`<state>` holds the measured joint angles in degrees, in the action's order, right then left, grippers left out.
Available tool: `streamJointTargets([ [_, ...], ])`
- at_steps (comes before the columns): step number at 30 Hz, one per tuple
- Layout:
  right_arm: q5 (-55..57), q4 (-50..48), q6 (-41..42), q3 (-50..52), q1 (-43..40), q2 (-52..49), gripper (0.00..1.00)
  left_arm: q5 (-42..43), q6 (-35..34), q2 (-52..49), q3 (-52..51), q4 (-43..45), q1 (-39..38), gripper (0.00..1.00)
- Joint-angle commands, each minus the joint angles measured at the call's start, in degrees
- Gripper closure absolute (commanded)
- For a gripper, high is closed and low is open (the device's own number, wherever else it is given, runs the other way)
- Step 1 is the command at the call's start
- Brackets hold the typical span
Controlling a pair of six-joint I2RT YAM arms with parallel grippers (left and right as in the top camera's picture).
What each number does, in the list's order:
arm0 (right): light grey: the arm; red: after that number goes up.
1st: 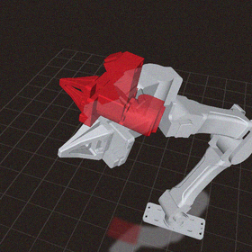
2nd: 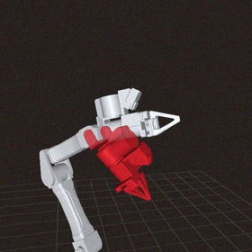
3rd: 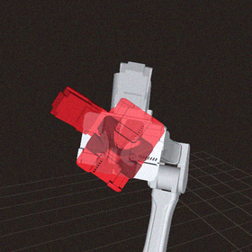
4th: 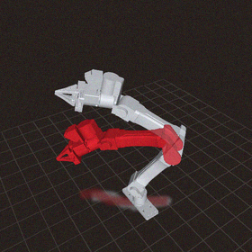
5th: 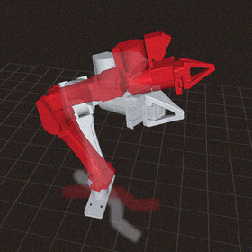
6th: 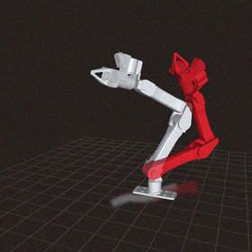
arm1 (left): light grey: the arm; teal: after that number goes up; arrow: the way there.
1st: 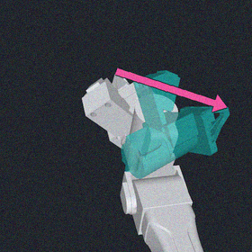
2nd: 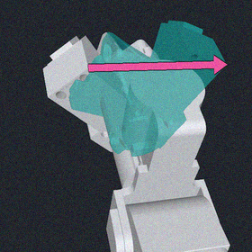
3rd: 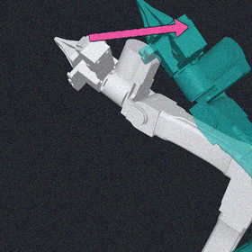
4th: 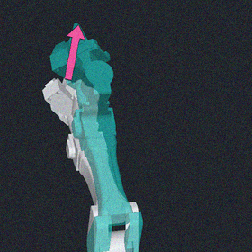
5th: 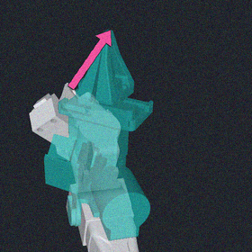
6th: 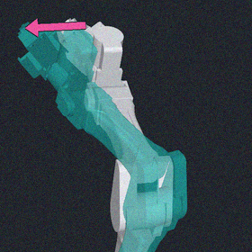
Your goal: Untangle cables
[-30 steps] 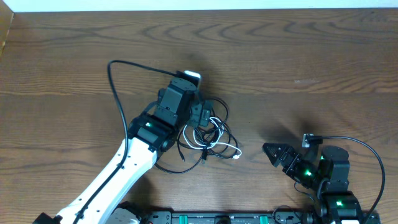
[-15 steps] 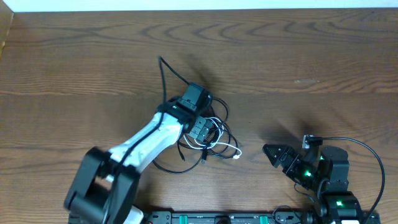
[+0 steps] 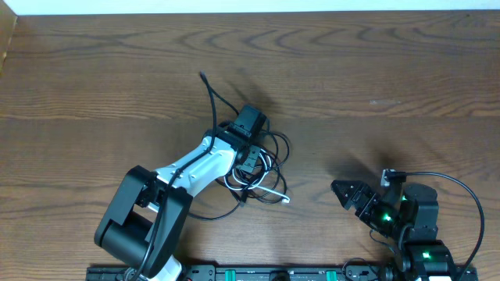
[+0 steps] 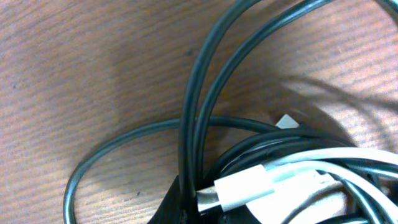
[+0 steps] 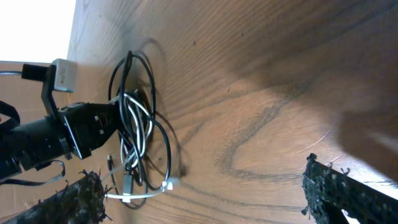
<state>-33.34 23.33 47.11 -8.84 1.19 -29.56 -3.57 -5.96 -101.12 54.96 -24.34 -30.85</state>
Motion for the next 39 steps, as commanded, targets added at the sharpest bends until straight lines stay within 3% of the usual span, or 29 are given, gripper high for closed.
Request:
streamJointTargets([
  [1, 1.09, 0.13, -0.44, -0.68, 0.00, 0.31, 0.01, -0.94, -10.58, 2.56, -0.09, 0.07, 0.31, 0.92],
  [6, 0.31, 0.11, -0.44, -0.68, 0.00, 0.31, 0.01, 0.26, -31.39, 7.67, -0.09, 0.22, 0.31, 0.92],
  [10, -3.28, 0.04, -0.44, -0.68, 0.00, 0.31, 0.12, 6.21, -42.97, 11.23, -0.09, 2.25, 0.31, 0.92],
  [15, -10.99, -0.59, -0.44, -0.68, 0.00, 0.31, 0.22, 15.12, -43.30, 12.74, -0.09, 7.48, 0.31, 0.92],
  [21, -21.11, -5.35, -0.46, -0.68, 0.00, 0.31, 0.35, 15.82, -47.36, 12.74, -0.09, 8.41, 0.31, 0.92],
  [26, -24.41, -11.91, -0.31, -0.68, 0.00, 0.31, 0.37, 15.80, -44.87, 12.72, -0.09, 8.41, 0.24, 0.92],
  [36, -26.60, -28.55, 8.26, -0.68, 0.04, 0.31, 0.46, 16.48, -43.36, 12.72, -0.09, 8.26, -2.29, 0.92],
  [39, -26.58, -32.24, 9.01, -0.68, 0.07, 0.31, 0.46, 16.09, -38.84, 12.72, -0.09, 8.90, -4.17, 0.92],
])
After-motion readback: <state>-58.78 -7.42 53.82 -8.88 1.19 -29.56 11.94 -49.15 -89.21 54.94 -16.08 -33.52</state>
